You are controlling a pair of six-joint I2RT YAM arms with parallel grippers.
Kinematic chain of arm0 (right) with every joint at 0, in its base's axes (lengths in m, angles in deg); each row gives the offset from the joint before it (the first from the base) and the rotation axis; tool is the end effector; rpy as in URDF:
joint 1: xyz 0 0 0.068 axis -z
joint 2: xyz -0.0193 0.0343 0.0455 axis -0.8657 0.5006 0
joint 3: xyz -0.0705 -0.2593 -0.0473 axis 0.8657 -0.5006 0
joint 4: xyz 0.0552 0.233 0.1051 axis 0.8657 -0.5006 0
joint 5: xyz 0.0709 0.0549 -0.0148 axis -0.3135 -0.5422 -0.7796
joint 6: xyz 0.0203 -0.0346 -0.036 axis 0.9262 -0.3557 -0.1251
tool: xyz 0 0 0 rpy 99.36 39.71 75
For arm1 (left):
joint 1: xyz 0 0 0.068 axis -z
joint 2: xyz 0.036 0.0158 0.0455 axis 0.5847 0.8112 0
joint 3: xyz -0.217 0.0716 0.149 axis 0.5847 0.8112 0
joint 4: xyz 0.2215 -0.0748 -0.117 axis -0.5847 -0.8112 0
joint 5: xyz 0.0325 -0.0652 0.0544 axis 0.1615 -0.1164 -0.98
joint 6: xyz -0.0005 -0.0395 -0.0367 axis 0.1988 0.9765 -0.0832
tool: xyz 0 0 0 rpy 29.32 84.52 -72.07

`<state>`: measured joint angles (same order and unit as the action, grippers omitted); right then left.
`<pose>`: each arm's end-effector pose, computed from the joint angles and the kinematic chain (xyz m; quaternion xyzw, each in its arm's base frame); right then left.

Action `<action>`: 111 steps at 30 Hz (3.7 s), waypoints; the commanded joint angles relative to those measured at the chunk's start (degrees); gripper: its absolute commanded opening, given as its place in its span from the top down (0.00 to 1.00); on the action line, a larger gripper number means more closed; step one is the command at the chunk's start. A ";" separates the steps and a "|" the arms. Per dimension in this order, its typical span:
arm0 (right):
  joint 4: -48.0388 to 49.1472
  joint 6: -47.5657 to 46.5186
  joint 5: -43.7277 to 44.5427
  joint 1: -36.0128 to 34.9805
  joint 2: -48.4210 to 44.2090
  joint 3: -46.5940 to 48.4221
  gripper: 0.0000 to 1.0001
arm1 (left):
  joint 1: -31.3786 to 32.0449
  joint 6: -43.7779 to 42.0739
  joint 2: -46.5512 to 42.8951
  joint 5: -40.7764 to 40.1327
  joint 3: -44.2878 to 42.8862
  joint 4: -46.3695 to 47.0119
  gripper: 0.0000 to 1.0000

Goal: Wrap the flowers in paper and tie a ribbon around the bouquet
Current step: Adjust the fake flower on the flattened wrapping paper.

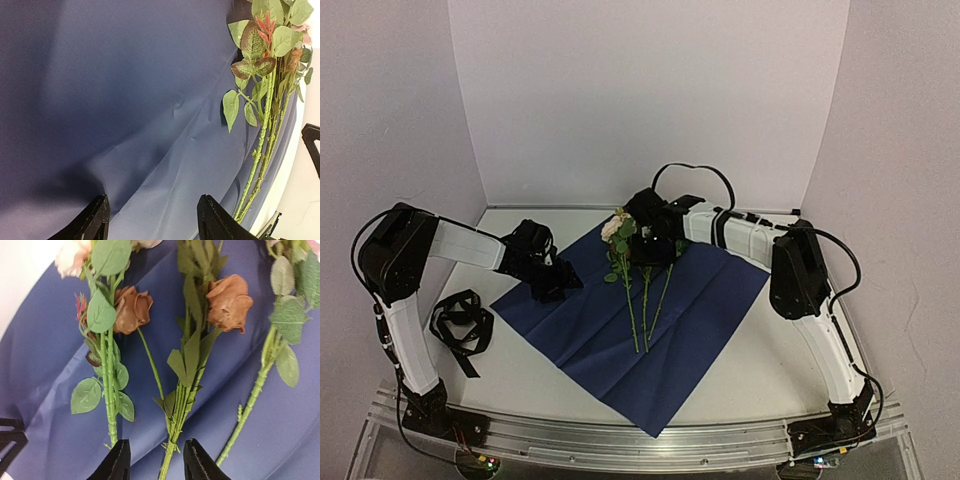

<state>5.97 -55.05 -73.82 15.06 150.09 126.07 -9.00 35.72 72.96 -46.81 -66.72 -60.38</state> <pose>0.3801 0.3748 0.1950 -0.0871 0.9537 0.1491 0.2462 0.3249 -0.1766 0.1364 -0.0892 0.9387 -0.2954 0.1537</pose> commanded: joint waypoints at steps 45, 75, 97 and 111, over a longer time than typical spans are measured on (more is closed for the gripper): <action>-8.64 8.73 -1.41 -3.33 3.29 -1.33 0.89 | -0.07 -0.50 0.75 1.11 -1.76 -0.45 0.38; -2.65 2.78 1.86 -1.75 4.98 12.28 1.00 | -0.07 -1.39 2.01 1.40 -3.64 -1.96 0.38; -1.20 8.56 -1.23 -1.83 2.34 2.36 0.90 | -0.15 -1.52 2.29 1.52 -3.83 -1.78 0.38; -1.61 7.97 3.51 -1.11 -6.32 -3.16 0.59 | -0.15 -1.72 2.28 1.56 -3.80 -1.72 0.38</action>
<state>4.27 -47.56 -74.36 13.40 151.93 126.60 -9.02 35.10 74.40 -45.78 -68.91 -61.60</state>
